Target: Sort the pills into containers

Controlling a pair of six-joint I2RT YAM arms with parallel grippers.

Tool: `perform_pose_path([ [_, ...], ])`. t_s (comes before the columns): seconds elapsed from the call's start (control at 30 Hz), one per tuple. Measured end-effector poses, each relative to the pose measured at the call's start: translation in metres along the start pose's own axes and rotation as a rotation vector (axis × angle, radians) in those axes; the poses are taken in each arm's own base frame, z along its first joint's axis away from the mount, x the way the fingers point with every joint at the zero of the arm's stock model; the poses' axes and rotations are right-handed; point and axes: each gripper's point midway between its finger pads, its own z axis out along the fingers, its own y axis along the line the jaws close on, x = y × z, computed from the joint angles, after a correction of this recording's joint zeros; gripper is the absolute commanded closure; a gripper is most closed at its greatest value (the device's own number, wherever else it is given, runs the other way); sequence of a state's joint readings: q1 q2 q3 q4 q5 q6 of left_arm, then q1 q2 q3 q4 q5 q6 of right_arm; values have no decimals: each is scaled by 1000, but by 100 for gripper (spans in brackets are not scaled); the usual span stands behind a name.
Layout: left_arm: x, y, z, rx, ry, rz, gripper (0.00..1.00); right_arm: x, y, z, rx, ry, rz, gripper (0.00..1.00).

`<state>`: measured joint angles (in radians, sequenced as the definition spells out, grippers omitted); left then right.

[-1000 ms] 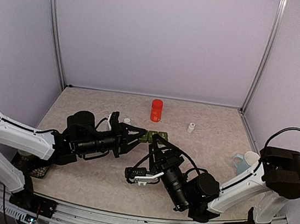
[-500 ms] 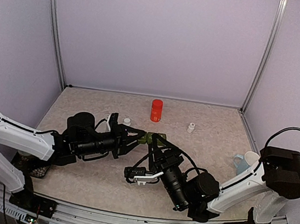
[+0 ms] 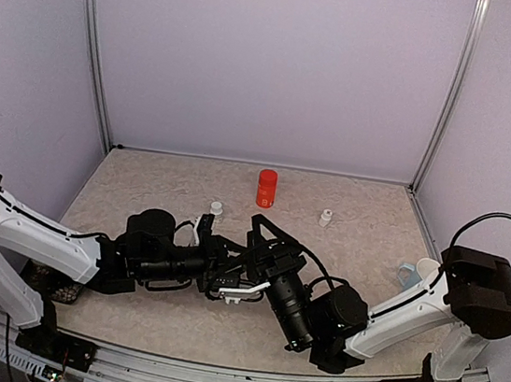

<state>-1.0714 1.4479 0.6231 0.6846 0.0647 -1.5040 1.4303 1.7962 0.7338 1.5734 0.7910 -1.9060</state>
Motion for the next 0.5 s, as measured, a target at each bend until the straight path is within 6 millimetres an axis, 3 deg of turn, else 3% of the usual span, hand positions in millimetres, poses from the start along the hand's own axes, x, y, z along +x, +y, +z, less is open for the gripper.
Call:
perform_pose_path([
  [0.1, 12, 17, -1, -46, 36, -12, 100, 0, -2, 2, 5, 4, -7, 39],
  [0.23, 7, 28, -7, -74, 22, -21, 100, 1, -2, 1, 4, 4, -15, 38],
  [0.5, -27, -1, -21, 5, -62, -16, 100, 5, -6, -14, -12, -7, 102, 39],
])
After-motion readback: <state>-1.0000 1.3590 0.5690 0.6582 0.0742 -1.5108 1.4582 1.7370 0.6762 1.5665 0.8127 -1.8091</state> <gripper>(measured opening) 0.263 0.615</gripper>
